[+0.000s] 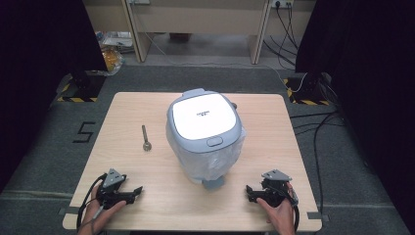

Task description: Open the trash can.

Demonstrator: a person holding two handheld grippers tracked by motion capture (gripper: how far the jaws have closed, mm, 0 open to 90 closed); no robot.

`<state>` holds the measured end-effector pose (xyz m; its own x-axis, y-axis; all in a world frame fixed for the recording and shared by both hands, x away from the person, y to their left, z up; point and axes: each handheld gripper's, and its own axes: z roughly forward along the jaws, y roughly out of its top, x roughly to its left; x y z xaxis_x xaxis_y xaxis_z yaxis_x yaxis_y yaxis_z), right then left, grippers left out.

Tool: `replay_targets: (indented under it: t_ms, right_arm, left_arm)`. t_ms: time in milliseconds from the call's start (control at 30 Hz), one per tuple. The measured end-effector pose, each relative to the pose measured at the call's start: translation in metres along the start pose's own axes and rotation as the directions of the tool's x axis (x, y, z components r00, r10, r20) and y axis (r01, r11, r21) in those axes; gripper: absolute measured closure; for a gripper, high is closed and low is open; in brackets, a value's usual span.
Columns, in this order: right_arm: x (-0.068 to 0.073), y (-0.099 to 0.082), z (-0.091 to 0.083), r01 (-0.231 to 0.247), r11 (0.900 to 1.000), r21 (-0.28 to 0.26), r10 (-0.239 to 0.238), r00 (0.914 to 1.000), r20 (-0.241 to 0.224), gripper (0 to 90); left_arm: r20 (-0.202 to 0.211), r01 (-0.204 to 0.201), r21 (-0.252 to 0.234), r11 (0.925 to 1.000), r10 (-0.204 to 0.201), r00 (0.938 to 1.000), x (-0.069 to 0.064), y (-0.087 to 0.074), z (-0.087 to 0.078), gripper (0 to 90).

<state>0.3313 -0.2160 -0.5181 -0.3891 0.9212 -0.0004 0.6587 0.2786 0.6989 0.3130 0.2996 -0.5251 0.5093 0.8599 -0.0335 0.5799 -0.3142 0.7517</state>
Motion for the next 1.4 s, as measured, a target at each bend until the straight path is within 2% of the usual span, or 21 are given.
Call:
replay_targets:
  t_ms: [33, 67, 100, 133, 233, 267, 367, 433, 467, 500, 533, 600, 733, 800, 833, 933, 967, 1000, 1167, 1300, 1400]
  right_arm:
    - [0.0, 0.0, 0.0, 0.0, 1.0, 0.0, 0.0, 1.0, 0.0, 0.8]
    - [-0.001, -0.001, -0.001, -0.004, 0.9999, -0.012, 0.004, 1.0, 0.008, 8.1]
    - [-0.001, -0.001, -0.001, -0.004, 0.9999, -0.012, 0.004, 1.0, 0.008, 8.1]
    - [-0.002, -0.001, -0.003, -0.009, 0.9989, -0.046, 0.009, 0.9999, -0.004, 21.0]
    - [-0.003, -0.002, -0.005, -0.019, 0.9977, -0.065, 0.017, 0.9994, -0.03, 21.5]
    - [0.0, -0.002, -0.007, 0.0, 0.9963, -0.086, -0.003, 0.9995, -0.032, 26.9]
    - [0.003, -0.001, -0.009, 0.027, 0.9936, -0.11, -0.033, 0.998, -0.053, 29.8]
    - [0.007, 0.001, -0.012, 0.046, 0.9891, -0.14, -0.056, 0.9964, -0.064, 38.7]
    - [0.012, 0.003, -0.014, 0.069, 0.9838, -0.165, -0.084, 0.9925, -0.088, 44.9]
    - [0.012, 0.003, -0.014, 0.069, 0.9838, -0.165, -0.084, 0.9925, -0.088, 44.9]
    - [0.017, 0.004, -0.015, 0.101, 0.979, -0.177, -0.122, 0.9858, -0.115, 50.9]
    - [0.022, 0.005, -0.016, 0.116, 0.9756, -0.187, -0.142, 0.9805, -0.135, 56.2]
    - [0.032, 0.008, -0.016, 0.147, 0.9653, -0.216, -0.183, 0.9704, -0.158, 62.1]
    - [0.034, 0.008, -0.016, 0.15, 0.964, -0.22, -0.188, 0.9687, -0.163, 63.0]
    - [0.041, 0.01, -0.016, 0.172, 0.9554, -0.24, -0.218, 0.9599, -0.177, 65.8]
    - [0.049, 0.012, -0.016, 0.191, 0.9505, -0.245, -0.242, 0.9496, -0.199, 67.6]
    - [0.049, 0.012, -0.016, 0.191, 0.9505, -0.245, -0.242, 0.9496, -0.199, 67.6]
    - [0.053, 0.014, -0.015, 0.204, 0.9462, -0.251, -0.259, 0.9425, -0.211, 68.6]
    - [0.063, 0.016, -0.012, 0.214, 0.942, -0.259, -0.274, 0.9347, -0.226, 70.1]
    - [0.075, 0.022, -0.006, 0.23, 0.9341, -0.273, -0.299, 0.9218, -0.247, 71.3]
    - [0.08, 0.025, -0.001, 0.234, 0.9298, -0.284, -0.308, 0.9175, -0.252, 72.2]
  left_arm:
    - [0.0, 0.0, 0.0, 1.0, 0.0, 1.0, 0.0, 0.0, 0.0, 18.4]
    - [0.0, 0.0, 0.0, 1.0, 0.0, 1.0, 0.0, 0.0, 0.0, 18.4]
    - [0.0, 0.0, 0.0, 1.0, 0.0, 1.0, 0.0, 0.0, 0.0, 18.4]
    - [0.0, 0.0, 0.0, 1.0, 0.0, 1.0, 0.0, 0.0, 0.0, 18.4]
    - [0.0, 0.0, 0.0, 1.0, 0.0, 1.0, 0.0, 0.0, 0.0, 18.4]
    - [0.0, 0.0, 0.0, 1.0, 0.0, 1.0, 0.0, 0.0, 0.0, 18.4]
    - [0.0, 0.0, -0.001, 1.0, 0.0, 1.0, 0.0, 0.0, 0.0, 18.4]
    - [0.0, 0.0, 0.0, 1.0, 0.0, 1.0, 0.0, 0.0, 0.0, 18.4]
    - [0.0, 0.0, 0.0, 1.0, 0.0, 1.0, 0.0, 0.0, 0.0, 18.4]
    - [0.0, 0.0, 0.0, 1.0, 0.0, 1.0, 0.0, 0.0, 0.0, 18.4]
    - [0.0, 0.0, 0.0, 1.0, 0.0, 1.0, 0.0, 0.0, 0.0, 18.4]
    - [0.0, 0.0, 0.0, 1.0, 0.0, 1.0, 0.0, 0.0, 0.0, 18.4]
    - [0.0, 0.0, 0.0, 1.0, 0.0, 1.0, 0.0, 0.0, 0.0, 18.4]
    - [0.0, 0.0, 0.0, 1.0, 0.0, 1.0, 0.0, 0.0, 0.0, 18.4]
    - [0.0, 0.0, 0.0, 1.0, 0.0, 1.0, 0.0, 0.0, 0.0, 18.4]
    - [0.0, 0.0, 0.0, 1.0, 0.0, 1.0, 0.0, 0.0, 0.0, 18.3]
    - [0.0, 0.0, 0.0, 1.0, 0.0, 1.0, 0.0, 0.0, 0.0, 18.3]
    - [0.0, 0.0, 0.0, 1.0, 0.0, 1.0, 0.0, 0.0, 0.0, 18.3]
    - [0.002, 0.0, 0.0, 1.0, 0.0, 1.0, 0.0, 0.0, 0.0, 17.9]
    - [0.003, -0.001, -0.001, 1.0, 0.001, 1.0, 0.0, 0.0, 0.0, 17.6]
    - [0.003, 0.0, -0.001, 1.0, 0.0, 1.0, 0.0, 0.0, 0.0, 17.5]
